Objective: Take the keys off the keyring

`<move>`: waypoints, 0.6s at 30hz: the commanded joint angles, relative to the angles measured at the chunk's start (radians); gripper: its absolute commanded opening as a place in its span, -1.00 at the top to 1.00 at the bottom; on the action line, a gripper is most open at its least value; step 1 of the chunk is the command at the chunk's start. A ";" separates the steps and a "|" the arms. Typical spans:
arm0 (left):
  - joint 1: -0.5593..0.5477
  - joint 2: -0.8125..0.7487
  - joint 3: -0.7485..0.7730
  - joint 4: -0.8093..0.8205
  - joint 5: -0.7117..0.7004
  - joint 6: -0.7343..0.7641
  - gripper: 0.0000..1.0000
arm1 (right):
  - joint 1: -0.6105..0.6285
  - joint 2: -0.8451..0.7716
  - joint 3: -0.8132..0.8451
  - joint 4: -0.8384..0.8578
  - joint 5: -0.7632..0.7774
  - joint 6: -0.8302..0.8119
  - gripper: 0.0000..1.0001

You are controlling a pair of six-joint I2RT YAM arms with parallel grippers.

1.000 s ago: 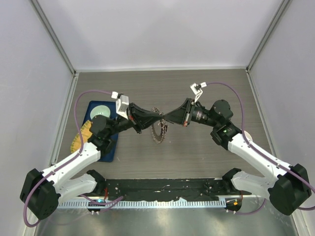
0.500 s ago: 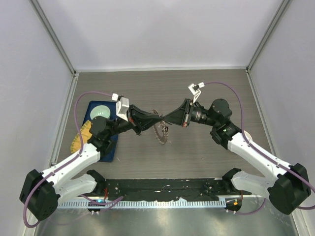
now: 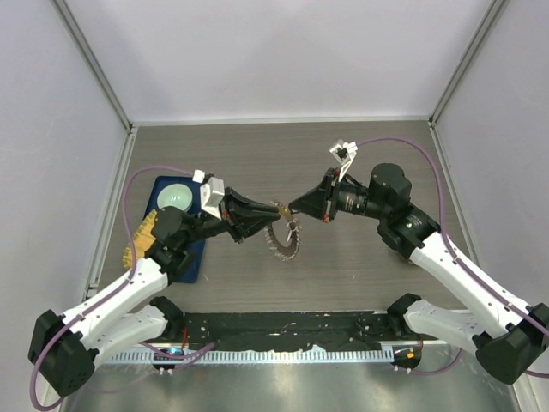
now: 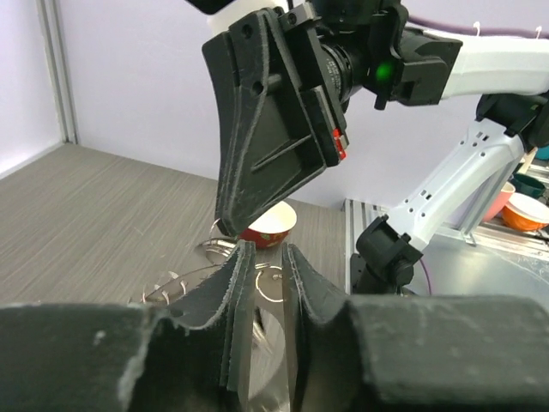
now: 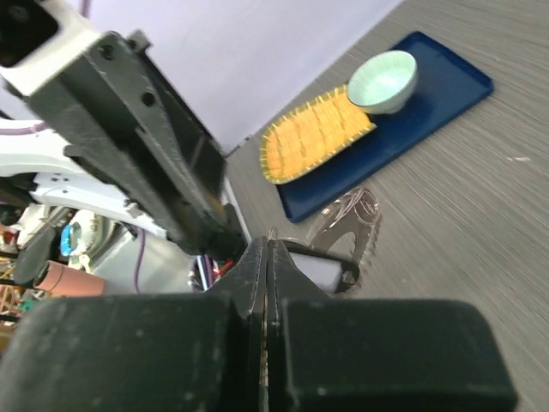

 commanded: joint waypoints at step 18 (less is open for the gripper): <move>-0.010 0.110 0.203 -0.340 0.049 0.048 0.11 | -0.003 0.010 0.121 -0.190 0.077 -0.162 0.99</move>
